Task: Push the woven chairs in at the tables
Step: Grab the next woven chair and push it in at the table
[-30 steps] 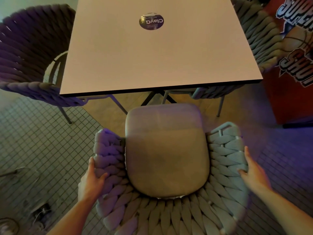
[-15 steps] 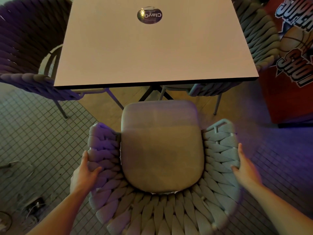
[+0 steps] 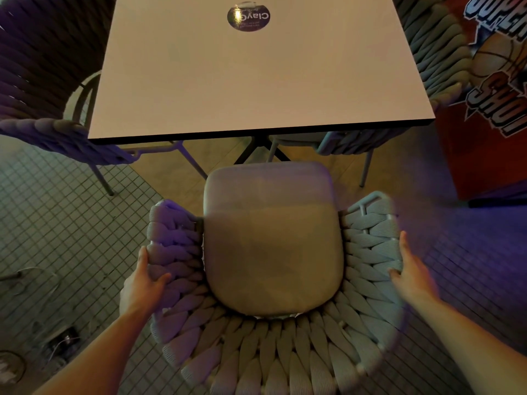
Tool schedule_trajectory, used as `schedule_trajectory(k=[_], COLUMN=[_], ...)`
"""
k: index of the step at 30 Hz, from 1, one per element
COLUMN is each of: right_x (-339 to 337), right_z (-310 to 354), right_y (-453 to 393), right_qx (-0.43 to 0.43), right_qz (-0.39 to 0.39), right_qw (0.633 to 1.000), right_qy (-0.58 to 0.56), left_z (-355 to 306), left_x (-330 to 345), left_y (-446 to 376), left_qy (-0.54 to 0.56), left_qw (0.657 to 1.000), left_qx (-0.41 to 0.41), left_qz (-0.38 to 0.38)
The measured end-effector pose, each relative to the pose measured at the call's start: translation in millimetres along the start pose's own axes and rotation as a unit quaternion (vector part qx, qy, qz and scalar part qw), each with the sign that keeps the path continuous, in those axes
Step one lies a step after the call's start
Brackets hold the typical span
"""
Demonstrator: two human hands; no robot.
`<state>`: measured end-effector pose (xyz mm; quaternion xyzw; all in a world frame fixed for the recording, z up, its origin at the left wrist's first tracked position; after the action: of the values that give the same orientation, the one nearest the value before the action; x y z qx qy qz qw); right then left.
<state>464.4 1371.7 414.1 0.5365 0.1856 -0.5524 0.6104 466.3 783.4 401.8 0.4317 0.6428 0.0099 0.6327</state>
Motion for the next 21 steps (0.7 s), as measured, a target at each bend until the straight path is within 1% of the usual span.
schedule_trajectory(k=[6,15,21], right_x=[-0.1,-0.8,1.4], right_z=[-0.3,1.0,-2.3], right_y=[6.3,6.0,5.1], right_qx=[-0.01,-0.027,-0.02], right_qz=[-0.005,-0.002,0.0], right_qw=[1.0,1.0,1.0], right_qy=[0.008,-0.011,-0.004], left_z=[0.3,1.1,4.7], left_x=[0.0,0.4,2.4], left_y=[0.2,1.5,-1.4], left_qy=[-0.007,-0.006,-0.006], left_qw=[1.0,1.0,1.0], left_qx=[0.001,0.01,0.006], left_qz=[-0.004,-0.016,-0.014])
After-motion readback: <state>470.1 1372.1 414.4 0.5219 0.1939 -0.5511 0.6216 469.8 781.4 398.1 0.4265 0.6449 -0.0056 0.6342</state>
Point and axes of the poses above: each hand's wrist, its own y-axis away from the middle knuckle, its own x-axis out of the palm, z = x × y, the point moved 8 cm from there along -y, towards the middle knuckle, and after that the axes turned 14 degrees about -x, right-handed, at the moved point
